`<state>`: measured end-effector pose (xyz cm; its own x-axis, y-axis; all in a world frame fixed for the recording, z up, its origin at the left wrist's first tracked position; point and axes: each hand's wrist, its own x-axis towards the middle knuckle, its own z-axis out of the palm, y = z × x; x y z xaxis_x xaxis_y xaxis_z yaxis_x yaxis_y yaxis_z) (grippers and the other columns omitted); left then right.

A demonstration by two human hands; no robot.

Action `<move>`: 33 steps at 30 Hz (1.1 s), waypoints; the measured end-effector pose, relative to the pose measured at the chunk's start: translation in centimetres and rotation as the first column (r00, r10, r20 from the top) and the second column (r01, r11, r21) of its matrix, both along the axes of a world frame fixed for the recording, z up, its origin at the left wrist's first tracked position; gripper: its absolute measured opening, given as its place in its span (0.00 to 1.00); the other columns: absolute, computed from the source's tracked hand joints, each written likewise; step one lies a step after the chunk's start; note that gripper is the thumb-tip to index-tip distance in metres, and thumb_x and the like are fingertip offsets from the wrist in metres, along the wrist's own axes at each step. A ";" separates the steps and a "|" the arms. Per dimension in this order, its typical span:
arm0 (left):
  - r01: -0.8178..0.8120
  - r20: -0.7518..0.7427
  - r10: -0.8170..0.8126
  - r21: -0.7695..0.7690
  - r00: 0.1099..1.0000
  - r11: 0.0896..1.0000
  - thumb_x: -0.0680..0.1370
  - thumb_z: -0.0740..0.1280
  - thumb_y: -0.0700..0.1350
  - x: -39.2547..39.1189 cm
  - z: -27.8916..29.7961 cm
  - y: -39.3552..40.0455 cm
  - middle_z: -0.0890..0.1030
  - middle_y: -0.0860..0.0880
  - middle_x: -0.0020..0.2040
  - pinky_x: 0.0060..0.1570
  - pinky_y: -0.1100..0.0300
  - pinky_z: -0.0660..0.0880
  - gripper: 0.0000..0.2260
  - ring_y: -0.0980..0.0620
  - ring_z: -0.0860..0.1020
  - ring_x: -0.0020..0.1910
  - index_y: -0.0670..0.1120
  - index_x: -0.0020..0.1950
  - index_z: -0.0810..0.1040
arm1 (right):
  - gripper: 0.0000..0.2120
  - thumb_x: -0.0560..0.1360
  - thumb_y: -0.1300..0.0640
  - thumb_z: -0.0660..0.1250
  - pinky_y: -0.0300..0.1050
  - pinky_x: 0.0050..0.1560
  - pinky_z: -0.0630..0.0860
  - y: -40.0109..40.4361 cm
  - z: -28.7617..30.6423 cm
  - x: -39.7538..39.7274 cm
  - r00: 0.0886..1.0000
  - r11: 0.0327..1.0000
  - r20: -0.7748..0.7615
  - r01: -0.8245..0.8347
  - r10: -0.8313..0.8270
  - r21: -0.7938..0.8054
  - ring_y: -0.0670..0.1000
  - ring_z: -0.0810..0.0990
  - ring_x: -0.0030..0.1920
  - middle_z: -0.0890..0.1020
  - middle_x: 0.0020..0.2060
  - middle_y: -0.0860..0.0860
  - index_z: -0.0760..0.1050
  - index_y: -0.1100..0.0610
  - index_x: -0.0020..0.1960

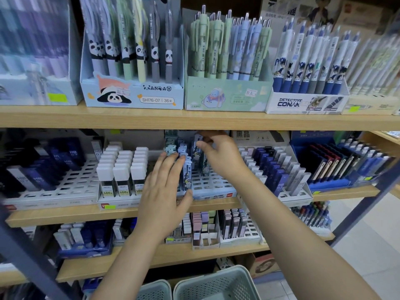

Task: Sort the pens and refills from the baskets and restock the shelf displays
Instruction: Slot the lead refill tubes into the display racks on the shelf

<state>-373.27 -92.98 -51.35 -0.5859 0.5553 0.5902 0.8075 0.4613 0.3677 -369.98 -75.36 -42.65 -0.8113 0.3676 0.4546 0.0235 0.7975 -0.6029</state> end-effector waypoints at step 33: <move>0.008 0.005 -0.008 0.006 1.000 1.000 0.78 0.67 0.48 0.1 0.1 -0.1 0.55 0.53 0.80 0.77 0.50 0.52 0.34 0.51 0.48 0.82 0.49 0.81 0.57 | 0.11 0.77 0.56 0.71 0.44 0.54 0.60 0.8 -3.6 -0.5 0.996 0.991 -0.087 0.024 -0.012 0.134 0.55 0.74 0.57 0.79 0.47 0.45 0.78 0.54 0.59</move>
<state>-373.19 -93.03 -51.29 -0.5846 0.5566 0.5903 0.8092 0.4530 0.3742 -370.49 -74.59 -46.22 -0.7607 0.3124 0.5690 -0.0085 0.8717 -0.4899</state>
